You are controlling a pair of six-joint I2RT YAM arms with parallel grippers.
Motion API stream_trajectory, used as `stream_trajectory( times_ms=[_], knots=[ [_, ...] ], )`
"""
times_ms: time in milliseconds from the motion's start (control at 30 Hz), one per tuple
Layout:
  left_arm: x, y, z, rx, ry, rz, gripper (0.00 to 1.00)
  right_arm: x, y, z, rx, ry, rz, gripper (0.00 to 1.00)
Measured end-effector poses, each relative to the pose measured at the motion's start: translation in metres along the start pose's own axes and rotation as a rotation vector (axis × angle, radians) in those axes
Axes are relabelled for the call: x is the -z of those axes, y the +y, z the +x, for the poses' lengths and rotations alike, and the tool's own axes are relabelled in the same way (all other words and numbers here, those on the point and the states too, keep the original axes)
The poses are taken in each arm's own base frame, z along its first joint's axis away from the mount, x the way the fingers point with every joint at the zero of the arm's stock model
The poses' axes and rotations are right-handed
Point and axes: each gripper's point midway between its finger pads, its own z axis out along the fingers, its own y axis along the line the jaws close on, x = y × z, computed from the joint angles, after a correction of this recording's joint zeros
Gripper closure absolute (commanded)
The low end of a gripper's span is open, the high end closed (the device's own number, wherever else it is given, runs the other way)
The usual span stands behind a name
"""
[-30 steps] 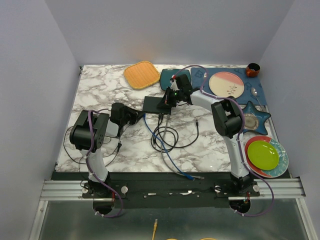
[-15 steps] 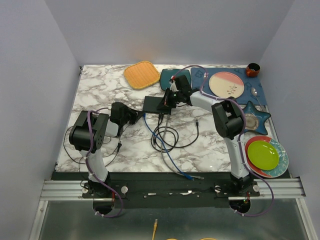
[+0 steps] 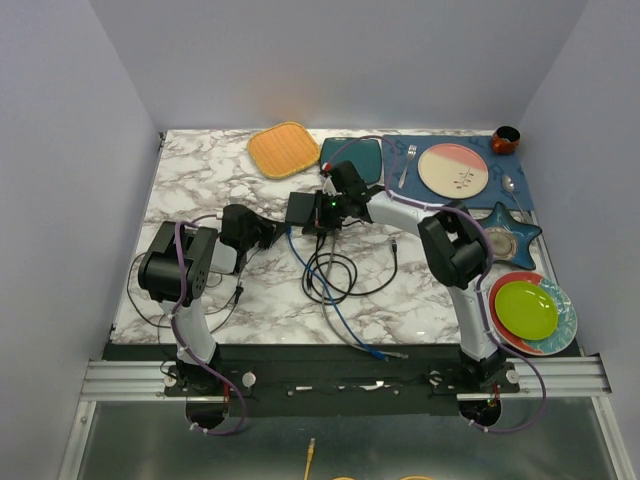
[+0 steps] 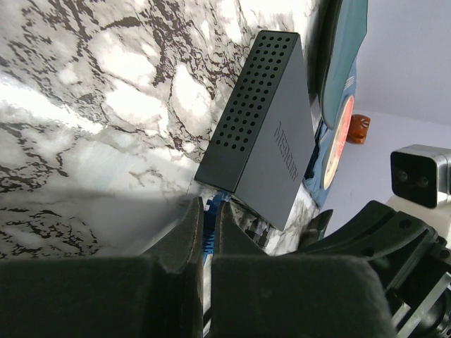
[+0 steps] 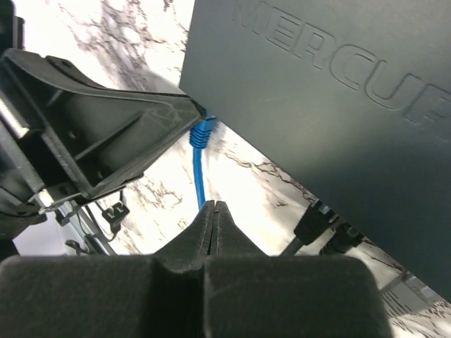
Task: Pull the plug from the switch port
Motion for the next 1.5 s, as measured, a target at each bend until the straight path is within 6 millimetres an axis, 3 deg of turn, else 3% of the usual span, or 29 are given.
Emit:
stream_trajectory(
  times_ms=[400,600,1033,1133,1233,1433,1500],
  knots=[
    [0.003,0.001,0.002,-0.001,-0.003,-0.001,1.0,-0.015,-0.012,-0.022,-0.008,-0.014,0.065,0.99],
    [0.008,0.003,0.006,-0.002,0.0,-0.006,1.0,-0.02,-0.015,-0.015,-0.018,0.016,0.082,0.99],
    [0.033,0.018,0.022,-0.01,0.026,-0.06,1.0,-0.02,-0.01,-0.021,-0.016,0.005,0.078,0.99],
    [0.047,0.019,0.024,-0.028,0.029,-0.095,1.0,-0.011,-0.014,-0.015,-0.018,0.0,0.1,0.98],
    [0.069,-0.002,0.018,-0.09,0.002,-0.101,1.0,0.018,-0.011,-0.007,-0.015,-0.021,0.127,0.92],
    [0.122,-0.109,-0.029,-0.292,-0.192,-0.004,1.0,0.11,0.045,-0.027,0.085,-0.218,0.074,0.73],
    [0.143,-0.142,-0.049,-0.356,-0.276,-0.005,1.0,0.138,0.064,-0.032,0.119,-0.287,0.044,0.72]
  ],
)
